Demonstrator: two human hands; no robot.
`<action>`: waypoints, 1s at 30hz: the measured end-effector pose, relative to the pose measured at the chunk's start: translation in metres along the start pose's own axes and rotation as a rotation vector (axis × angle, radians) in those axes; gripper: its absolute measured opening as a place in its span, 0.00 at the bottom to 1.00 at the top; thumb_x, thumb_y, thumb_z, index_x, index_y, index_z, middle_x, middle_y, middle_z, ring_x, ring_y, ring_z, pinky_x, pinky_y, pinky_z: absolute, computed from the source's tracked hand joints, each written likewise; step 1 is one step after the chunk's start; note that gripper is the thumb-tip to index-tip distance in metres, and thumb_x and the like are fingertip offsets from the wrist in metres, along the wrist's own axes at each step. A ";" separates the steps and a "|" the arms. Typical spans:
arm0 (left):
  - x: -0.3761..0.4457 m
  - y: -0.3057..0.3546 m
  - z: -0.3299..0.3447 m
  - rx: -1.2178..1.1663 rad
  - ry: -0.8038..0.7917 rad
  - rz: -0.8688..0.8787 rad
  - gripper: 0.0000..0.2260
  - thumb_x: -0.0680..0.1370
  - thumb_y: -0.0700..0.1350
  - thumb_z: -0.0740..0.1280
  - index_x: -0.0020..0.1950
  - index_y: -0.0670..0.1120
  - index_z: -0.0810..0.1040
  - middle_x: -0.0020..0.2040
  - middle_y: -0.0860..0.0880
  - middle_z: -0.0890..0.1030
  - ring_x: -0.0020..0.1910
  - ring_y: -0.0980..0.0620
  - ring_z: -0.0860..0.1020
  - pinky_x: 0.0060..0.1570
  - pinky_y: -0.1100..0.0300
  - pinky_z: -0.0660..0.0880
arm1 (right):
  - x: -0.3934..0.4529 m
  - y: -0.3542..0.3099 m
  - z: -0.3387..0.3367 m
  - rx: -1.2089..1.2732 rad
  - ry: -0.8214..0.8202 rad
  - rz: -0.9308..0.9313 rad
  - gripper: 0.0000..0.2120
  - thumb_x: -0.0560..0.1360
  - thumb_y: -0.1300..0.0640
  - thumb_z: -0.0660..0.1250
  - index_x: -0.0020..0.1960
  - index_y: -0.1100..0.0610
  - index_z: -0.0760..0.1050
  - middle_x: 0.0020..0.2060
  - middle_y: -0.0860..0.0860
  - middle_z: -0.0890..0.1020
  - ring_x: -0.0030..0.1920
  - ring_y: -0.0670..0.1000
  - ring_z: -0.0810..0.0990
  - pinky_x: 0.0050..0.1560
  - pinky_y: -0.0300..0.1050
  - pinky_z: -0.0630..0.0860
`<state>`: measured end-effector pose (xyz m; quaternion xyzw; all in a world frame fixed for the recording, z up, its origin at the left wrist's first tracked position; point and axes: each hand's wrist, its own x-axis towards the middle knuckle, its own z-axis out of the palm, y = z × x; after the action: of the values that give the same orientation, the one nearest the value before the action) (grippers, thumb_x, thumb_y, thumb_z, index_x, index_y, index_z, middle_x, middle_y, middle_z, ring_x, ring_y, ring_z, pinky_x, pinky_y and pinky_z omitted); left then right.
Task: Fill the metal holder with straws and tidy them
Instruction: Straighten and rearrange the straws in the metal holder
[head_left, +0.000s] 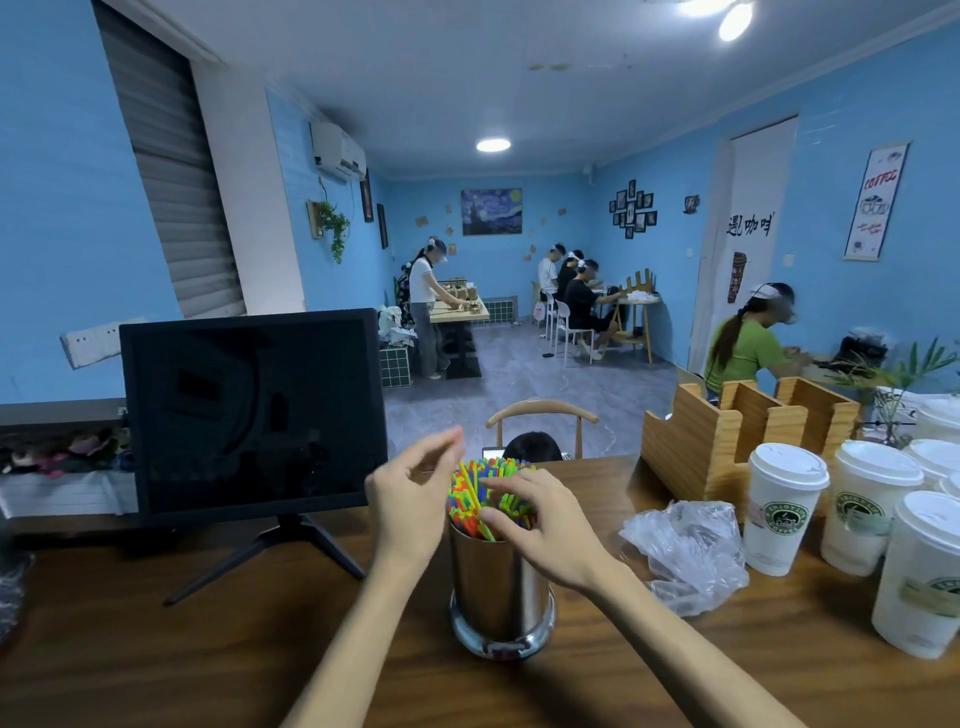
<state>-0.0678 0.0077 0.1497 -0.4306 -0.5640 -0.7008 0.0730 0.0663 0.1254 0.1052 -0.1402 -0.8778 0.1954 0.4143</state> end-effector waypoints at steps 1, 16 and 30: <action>0.007 0.012 0.001 -0.114 0.035 -0.028 0.11 0.76 0.37 0.74 0.51 0.52 0.86 0.48 0.53 0.88 0.50 0.55 0.85 0.53 0.59 0.81 | 0.001 -0.001 0.000 0.009 -0.001 0.003 0.18 0.77 0.38 0.68 0.61 0.47 0.83 0.50 0.39 0.81 0.54 0.39 0.73 0.58 0.32 0.66; 0.013 0.001 -0.014 0.003 -0.292 -0.127 0.10 0.74 0.35 0.75 0.44 0.51 0.86 0.41 0.54 0.87 0.41 0.59 0.83 0.46 0.63 0.76 | 0.054 -0.018 -0.088 1.013 0.328 0.362 0.09 0.69 0.56 0.75 0.43 0.62 0.82 0.35 0.53 0.85 0.40 0.52 0.85 0.47 0.43 0.82; 0.000 -0.023 -0.013 0.438 -0.650 -0.011 0.08 0.67 0.53 0.81 0.41 0.58 0.85 0.40 0.59 0.82 0.41 0.56 0.77 0.43 0.59 0.74 | 0.036 0.011 -0.028 0.048 0.055 0.055 0.25 0.77 0.60 0.73 0.71 0.46 0.73 0.43 0.43 0.82 0.37 0.45 0.82 0.44 0.46 0.80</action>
<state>-0.0885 0.0045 0.1330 -0.6013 -0.6963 -0.3913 -0.0228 0.0669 0.1559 0.1407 -0.1596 -0.8569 0.2236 0.4362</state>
